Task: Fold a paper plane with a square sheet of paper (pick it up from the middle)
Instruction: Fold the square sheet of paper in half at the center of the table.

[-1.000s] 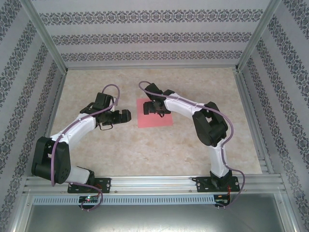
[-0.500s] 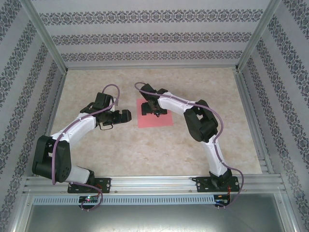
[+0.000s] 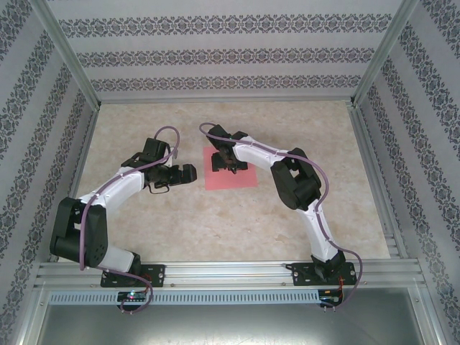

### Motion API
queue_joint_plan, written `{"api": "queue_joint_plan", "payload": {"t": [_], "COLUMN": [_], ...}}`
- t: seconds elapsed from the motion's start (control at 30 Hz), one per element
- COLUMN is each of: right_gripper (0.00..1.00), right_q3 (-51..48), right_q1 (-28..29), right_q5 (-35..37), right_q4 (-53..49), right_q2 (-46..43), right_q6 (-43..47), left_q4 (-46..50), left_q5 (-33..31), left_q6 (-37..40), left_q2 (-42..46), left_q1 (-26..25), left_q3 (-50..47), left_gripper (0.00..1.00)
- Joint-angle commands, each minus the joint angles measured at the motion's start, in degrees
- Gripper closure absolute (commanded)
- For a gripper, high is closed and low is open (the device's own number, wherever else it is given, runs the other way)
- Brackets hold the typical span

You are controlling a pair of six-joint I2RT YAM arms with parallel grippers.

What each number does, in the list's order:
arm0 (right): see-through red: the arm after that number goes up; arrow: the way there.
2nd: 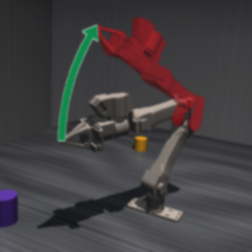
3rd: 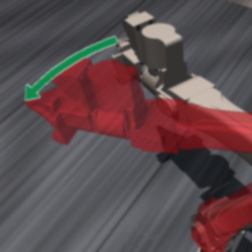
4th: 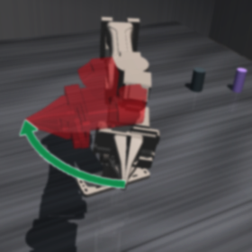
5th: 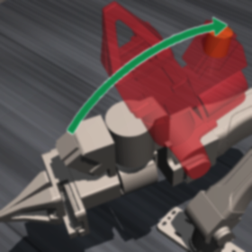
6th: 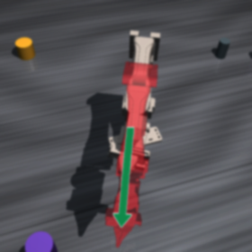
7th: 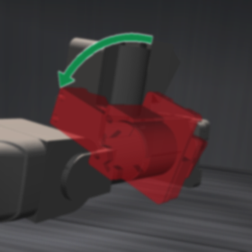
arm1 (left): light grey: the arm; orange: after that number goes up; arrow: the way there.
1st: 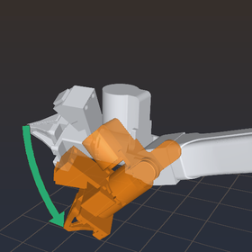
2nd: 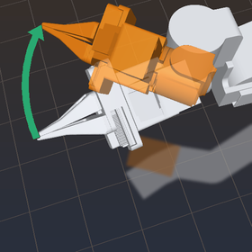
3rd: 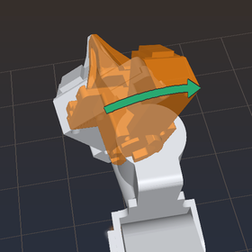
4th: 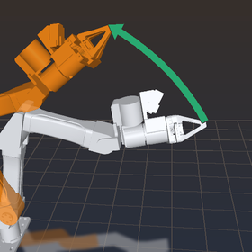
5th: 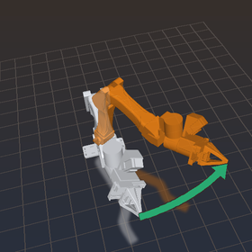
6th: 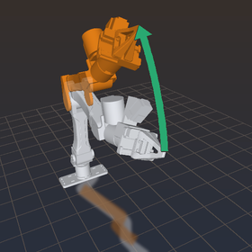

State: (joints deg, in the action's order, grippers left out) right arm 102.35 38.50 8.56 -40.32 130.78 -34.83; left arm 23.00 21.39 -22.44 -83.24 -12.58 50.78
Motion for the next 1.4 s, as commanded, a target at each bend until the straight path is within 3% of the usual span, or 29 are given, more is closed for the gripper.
{"api": "queue_joint_plan", "payload": {"t": [0.0, 0.43, 0.83, 1.13, 1.37], "right_gripper": [0.2, 0.2, 0.22, 0.3, 0.42], "right_q3": [-1.3, -1.1, -7.9, -8.5, -9.2], "right_q1": [0.5, 1.9, 3.5, 3.0, 2.9], "right_q5": [-1.9, 0.5, 0.0, 1.9, 4.2], "right_q4": [0.3, -3.0, -1.3, 1.1, 2.6], "right_q2": [2.5, 3.2, 0.7, -2.3, -4.6], "right_q6": [-1.4, -1.5, -5.4, -5.3, -5.7], "left_q4": [-1.7, -0.9, -1.2, -1.6, -1.1], "left_q5": [2.0, 2.8, 3.4, 4.3, 4.3], "left_q6": [0.7, 0.6, 0.2, 0.0, 0.0], "left_q2": [-0.8, -1.2, -1.2, -1.3, -0.9], "left_q1": [0.8, 0.8, 0.8, 0.8, 0.8], "left_q3": [-0.1, 0.1, -0.3, -0.4, -0.3], "left_gripper": [0.0, 0.0, 0.0, 0.0, 0.0]}}
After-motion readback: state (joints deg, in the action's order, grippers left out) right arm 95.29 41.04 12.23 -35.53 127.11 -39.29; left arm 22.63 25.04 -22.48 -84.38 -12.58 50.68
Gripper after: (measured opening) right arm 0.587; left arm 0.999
